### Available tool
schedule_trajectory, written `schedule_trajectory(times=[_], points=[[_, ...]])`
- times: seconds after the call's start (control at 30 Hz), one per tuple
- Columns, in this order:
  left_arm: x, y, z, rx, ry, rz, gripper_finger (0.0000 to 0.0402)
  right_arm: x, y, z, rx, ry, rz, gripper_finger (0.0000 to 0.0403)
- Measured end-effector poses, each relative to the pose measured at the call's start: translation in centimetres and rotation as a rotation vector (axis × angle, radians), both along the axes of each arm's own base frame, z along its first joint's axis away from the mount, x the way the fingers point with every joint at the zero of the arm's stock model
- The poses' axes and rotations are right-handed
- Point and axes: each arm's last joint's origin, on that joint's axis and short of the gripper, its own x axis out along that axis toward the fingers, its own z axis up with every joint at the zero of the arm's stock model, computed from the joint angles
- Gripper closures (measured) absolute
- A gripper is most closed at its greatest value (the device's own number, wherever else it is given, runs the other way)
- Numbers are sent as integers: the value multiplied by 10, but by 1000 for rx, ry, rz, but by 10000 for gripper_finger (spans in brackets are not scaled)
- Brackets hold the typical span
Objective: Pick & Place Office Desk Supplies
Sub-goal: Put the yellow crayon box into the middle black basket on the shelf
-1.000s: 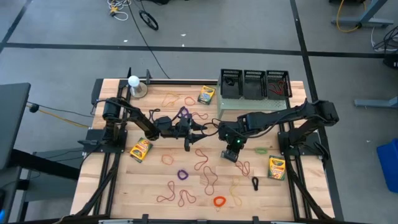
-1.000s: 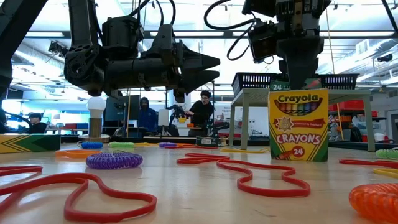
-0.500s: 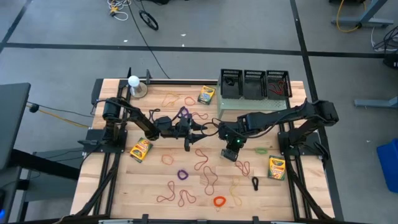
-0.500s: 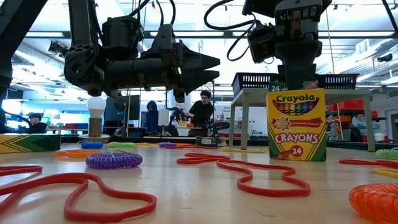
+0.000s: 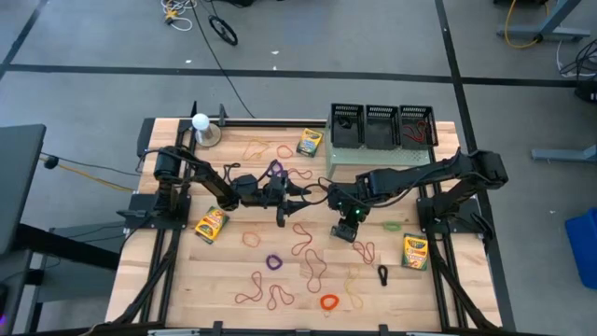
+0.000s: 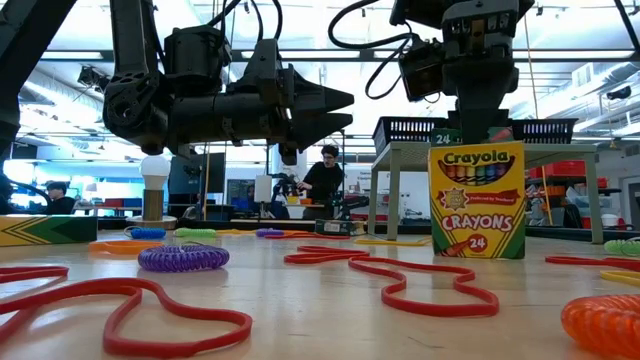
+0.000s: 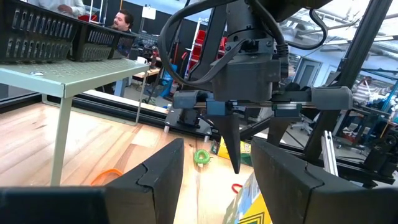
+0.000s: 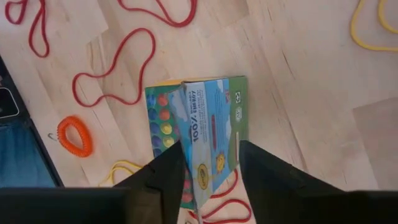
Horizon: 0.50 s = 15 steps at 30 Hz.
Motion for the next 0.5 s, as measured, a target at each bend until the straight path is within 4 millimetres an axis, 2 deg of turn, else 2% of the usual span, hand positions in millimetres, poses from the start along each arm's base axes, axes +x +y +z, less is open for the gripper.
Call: schedule_trajectory(times=[0.27,0.5], points=[[0,0,0,0,0,0,207,-2,-1,0,-21,16,-6,212],[0,0,0,0,0,0,207,-3,-2,1,-56,19,-15,209]])
